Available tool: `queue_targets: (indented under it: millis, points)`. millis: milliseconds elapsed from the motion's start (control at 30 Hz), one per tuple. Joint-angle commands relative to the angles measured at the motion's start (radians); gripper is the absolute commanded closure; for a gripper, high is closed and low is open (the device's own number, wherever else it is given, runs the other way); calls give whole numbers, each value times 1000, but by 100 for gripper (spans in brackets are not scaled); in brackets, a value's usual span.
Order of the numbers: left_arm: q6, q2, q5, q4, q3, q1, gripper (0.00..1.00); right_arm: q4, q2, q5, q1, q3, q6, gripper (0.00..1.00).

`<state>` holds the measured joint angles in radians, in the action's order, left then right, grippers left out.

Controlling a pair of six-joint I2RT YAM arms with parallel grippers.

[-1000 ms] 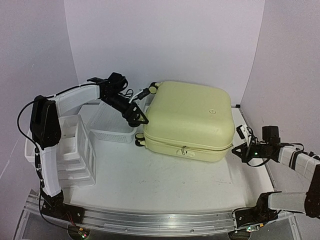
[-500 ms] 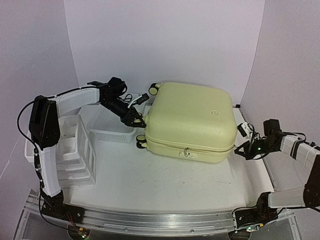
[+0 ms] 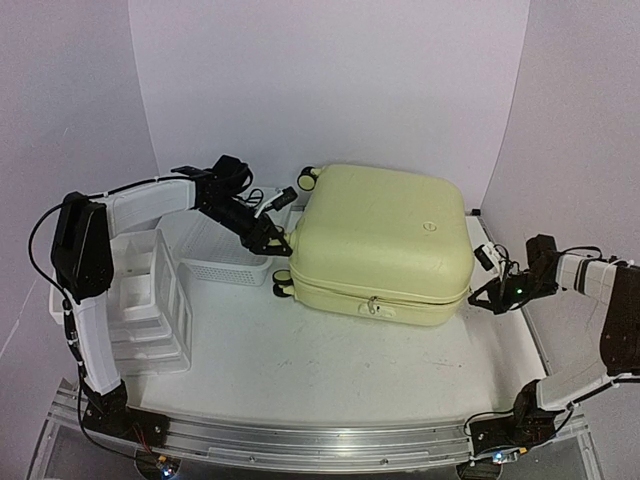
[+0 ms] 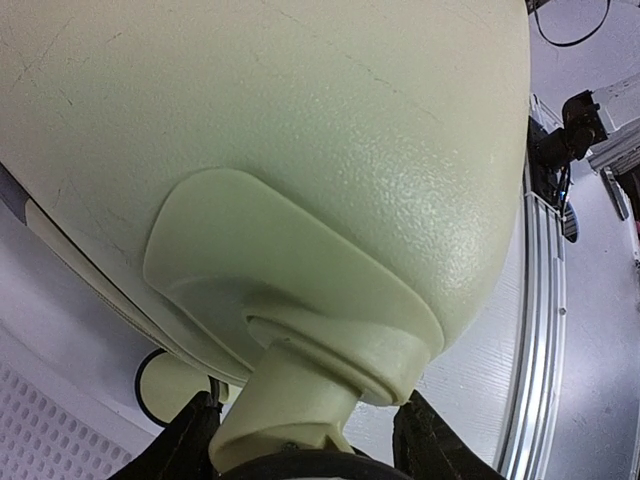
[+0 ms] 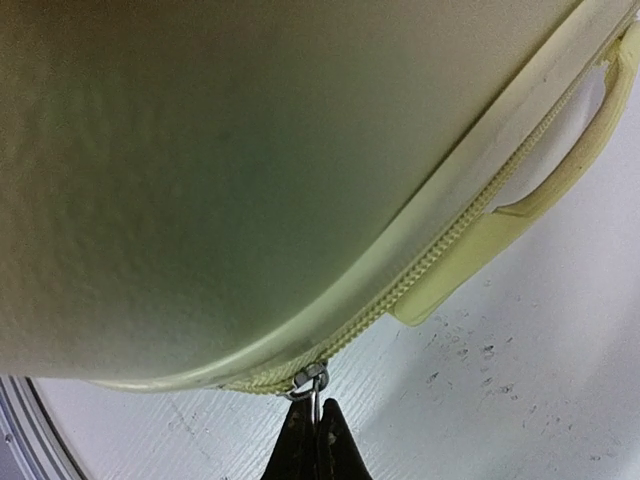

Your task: Open, take out, and arrange the luggage

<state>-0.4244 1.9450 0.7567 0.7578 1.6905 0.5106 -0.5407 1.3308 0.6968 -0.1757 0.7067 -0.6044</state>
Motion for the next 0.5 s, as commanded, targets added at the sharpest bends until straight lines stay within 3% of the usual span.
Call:
queue_targets:
  millis: [0, 267, 467]
  points:
    - [-49, -70, -26, 64, -44, -29, 100, 68, 74, 37, -51, 78, -127, 100]
    - [-113, -67, -8, 64, -69, -29, 100, 163, 199, 100, -97, 201, -236, 100]
    - [-150, -61, -33, 66, -94, -29, 100, 277, 362, 146, -99, 343, -189, 100]
